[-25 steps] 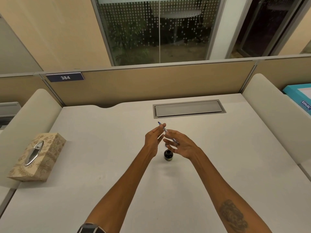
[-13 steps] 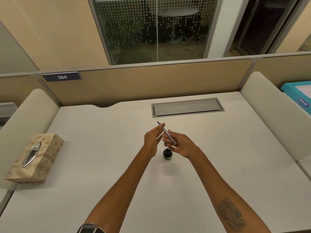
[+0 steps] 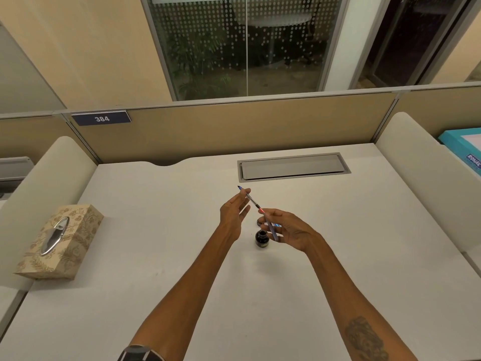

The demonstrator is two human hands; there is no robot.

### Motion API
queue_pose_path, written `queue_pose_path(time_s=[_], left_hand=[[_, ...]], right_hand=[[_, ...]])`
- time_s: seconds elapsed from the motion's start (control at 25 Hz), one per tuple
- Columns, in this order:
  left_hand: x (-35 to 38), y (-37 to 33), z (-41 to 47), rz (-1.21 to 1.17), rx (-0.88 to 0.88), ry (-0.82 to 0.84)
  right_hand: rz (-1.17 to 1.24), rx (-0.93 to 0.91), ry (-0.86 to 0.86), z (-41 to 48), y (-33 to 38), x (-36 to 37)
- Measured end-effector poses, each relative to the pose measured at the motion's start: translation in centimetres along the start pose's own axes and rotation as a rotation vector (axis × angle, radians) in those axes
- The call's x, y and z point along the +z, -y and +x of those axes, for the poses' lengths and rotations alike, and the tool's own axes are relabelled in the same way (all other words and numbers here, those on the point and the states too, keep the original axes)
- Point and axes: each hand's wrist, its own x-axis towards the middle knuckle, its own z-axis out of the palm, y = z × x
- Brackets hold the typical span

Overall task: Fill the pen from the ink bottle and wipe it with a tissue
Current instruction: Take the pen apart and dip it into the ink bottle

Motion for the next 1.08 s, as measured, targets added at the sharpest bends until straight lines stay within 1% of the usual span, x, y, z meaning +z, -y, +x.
queue_pose_path(time_s=[0.04, 0.12, 0.2, 0.4, 0.48, 0.56, 0.76, 0.92, 1.0, 1.08], left_hand=[[-0.1, -0.2, 0.0, -0.026, -0.003, -0.016], [-0.2, -0.2, 0.0, -0.066, -0.008, -0.022], [0.0, 0.1, -0.2, -0.088, -0.013, -0.012], [0.6, 1.2, -0.8, -0.107, -0.029, 0.027], [0.5, 1.5, -0.8, -0.110, -0.033, 0.048], [0.3, 1.9, -0.8, -0.120, -0.039, 0.050], [0.4, 2.6, -0.9, -0.142, -0.057, 0.053], [0.6, 3.2, -1.3, -0.106, -0.066, 0.083], [0.6, 3.6, -1.5, -0.055, -0.074, 0.108], [0.4, 3.9, -1.6, 0.022, -0.071, 0.125]], right_hand=[[-0.014, 0.000, -0.012, 0.1, -0.2, -0.6], [0.045, -0.015, -0.041, 0.2, -0.7, -1.3], [0.103, -0.039, -0.072, 0.4, -0.9, -1.2], [0.148, -0.110, -0.160, 0.8, -1.1, -0.2], [0.208, -0.120, -0.222, 0.7, -1.4, -0.4], [0.258, -0.116, -0.248, 0.6, -1.7, -0.7], [0.211, -0.083, -0.255, 0.8, -2.2, -0.7], [0.350, -0.110, -0.275, 0.7, -2.2, -0.6], [0.412, -0.141, -0.322, 0.5, -1.9, -0.7], [0.410, -0.183, -0.387, 0.3, -1.4, -0.8]])
